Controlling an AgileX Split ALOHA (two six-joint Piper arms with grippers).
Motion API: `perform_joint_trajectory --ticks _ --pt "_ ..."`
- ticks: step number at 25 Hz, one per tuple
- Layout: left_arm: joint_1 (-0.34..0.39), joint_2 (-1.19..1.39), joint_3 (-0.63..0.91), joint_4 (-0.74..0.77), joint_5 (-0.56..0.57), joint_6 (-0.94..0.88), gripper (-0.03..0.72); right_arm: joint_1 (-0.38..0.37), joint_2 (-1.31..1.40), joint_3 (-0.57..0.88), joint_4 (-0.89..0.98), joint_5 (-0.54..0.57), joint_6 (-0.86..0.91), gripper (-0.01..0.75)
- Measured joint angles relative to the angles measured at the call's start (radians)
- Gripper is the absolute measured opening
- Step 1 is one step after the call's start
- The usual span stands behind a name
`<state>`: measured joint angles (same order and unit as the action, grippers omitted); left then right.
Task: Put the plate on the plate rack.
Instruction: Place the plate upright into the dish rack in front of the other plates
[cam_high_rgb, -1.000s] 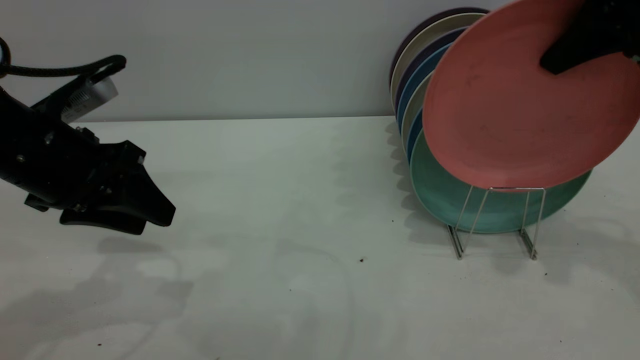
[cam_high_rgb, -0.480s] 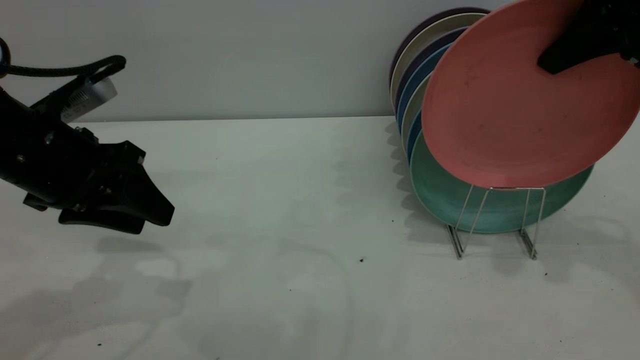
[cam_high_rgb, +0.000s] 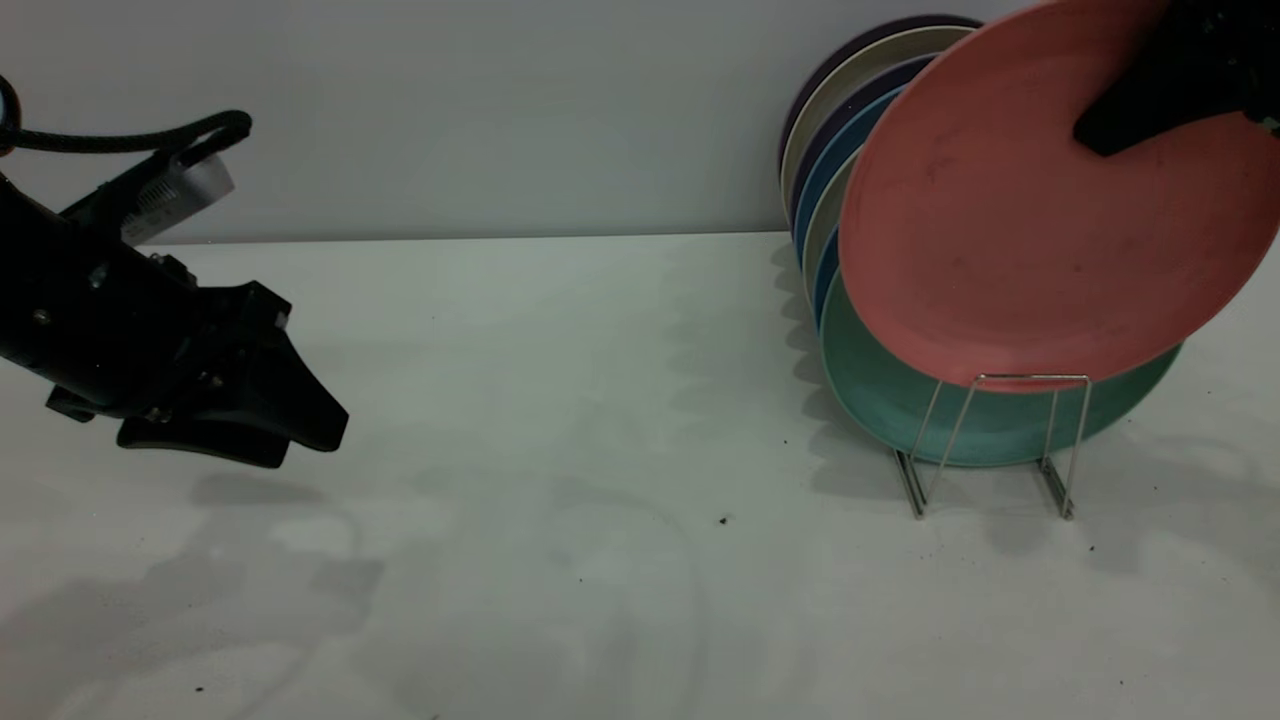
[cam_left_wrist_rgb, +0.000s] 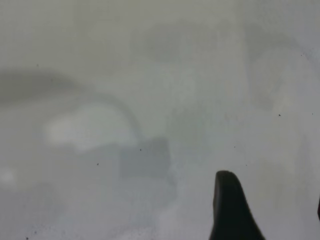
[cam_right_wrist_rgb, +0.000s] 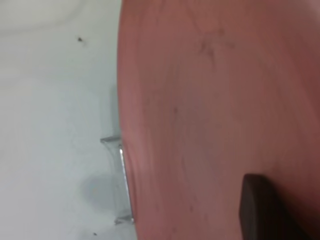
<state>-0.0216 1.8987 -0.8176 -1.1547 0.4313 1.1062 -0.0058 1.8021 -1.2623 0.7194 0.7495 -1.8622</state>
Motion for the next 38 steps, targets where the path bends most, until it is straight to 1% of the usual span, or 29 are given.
perform_joint_trajectory --ticks 3,7,9,18,22,26,29,32,36,38 --pt "0.0 0.0 0.0 0.0 0.0 0.0 0.446 0.0 0.0 0.0 0.004 0.004 0.006 0.185" --pt "0.0 0.0 0.0 0.0 0.0 0.0 0.446 0.0 0.0 0.0 0.016 0.013 0.025 0.252" --pt "0.0 0.0 0.0 0.0 0.0 0.0 0.446 0.0 0.0 0.0 0.024 0.017 0.028 0.267" --pt "0.0 0.0 0.0 0.0 0.0 0.0 0.446 0.0 0.0 0.0 0.047 0.04 0.059 0.274" --pt "0.0 0.0 0.0 0.0 0.0 0.0 0.446 0.0 0.0 0.0 0.05 0.087 0.094 0.275" --pt "0.0 0.0 0.0 0.0 -0.001 -0.002 0.445 0.0 0.0 0.0 0.049 0.161 0.17 0.275" --pt "0.0 0.0 0.0 0.0 -0.007 -0.003 0.445 0.0 0.0 0.0 0.053 0.202 0.263 0.276" --pt "0.0 0.0 0.0 0.0 -0.008 -0.01 0.445 0.0 -0.007 0.0 0.085 0.218 0.427 0.276" --pt "0.001 -0.002 0.0 0.015 -0.014 -0.059 0.445 0.0 -0.013 -0.006 0.128 0.229 0.854 0.276" --pt "0.01 -0.009 0.0 0.052 -0.015 -0.098 0.445 0.0 -0.013 -0.006 0.113 0.245 1.021 0.276"
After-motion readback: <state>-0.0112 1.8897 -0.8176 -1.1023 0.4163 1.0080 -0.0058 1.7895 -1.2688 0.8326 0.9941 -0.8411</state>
